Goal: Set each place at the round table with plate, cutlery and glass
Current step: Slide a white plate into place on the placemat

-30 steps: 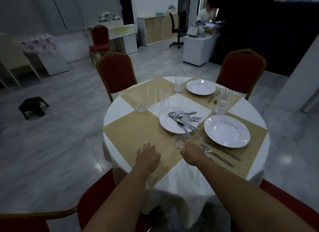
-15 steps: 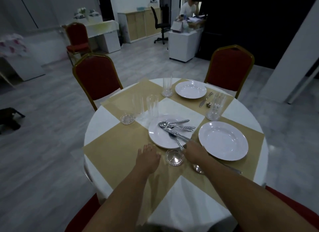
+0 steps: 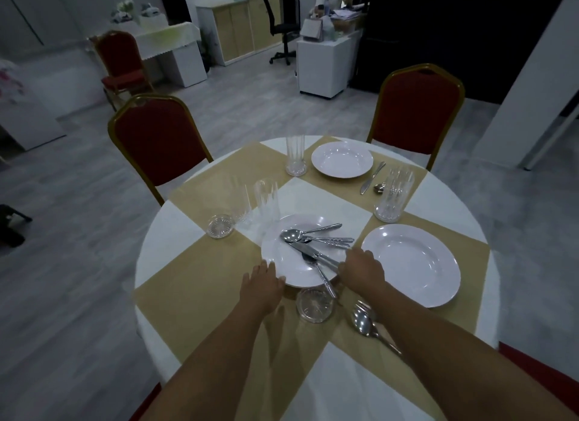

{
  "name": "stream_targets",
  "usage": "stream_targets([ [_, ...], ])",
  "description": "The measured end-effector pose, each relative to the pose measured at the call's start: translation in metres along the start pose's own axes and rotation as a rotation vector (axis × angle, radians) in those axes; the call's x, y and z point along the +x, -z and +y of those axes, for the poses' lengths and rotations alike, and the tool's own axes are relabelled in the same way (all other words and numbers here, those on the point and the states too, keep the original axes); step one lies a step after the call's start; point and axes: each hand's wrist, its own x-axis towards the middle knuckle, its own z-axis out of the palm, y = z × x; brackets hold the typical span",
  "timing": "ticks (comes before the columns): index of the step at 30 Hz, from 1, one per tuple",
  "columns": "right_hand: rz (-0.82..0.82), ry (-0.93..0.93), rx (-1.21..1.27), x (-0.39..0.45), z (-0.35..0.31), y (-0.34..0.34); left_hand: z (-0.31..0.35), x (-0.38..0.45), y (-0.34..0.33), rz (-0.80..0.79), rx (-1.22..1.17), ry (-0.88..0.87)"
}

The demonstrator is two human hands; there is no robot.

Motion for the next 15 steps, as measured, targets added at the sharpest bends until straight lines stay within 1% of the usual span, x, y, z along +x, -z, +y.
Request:
stream_targets([
  [6,0.025,-0.091,-0.063,0.02,0.018,-0.001,-0.005,0.028,0.0,0.034,-0.061,0.031],
  [11,-0.025,-0.133,-0.104,0.034,0.017,-0.002,-0.009,0.046,0.004,0.148,-0.19,0.062],
  [13,-0.024,-0.158,-0.049,0.042,0.013,-0.002,-0.01,0.054,0.01,0.164,-0.279,0.092],
  [15,0.036,-0.243,0.054,0.049,0.007,-0.001,-0.012,0.064,0.015,0.174,-0.358,0.122],
])
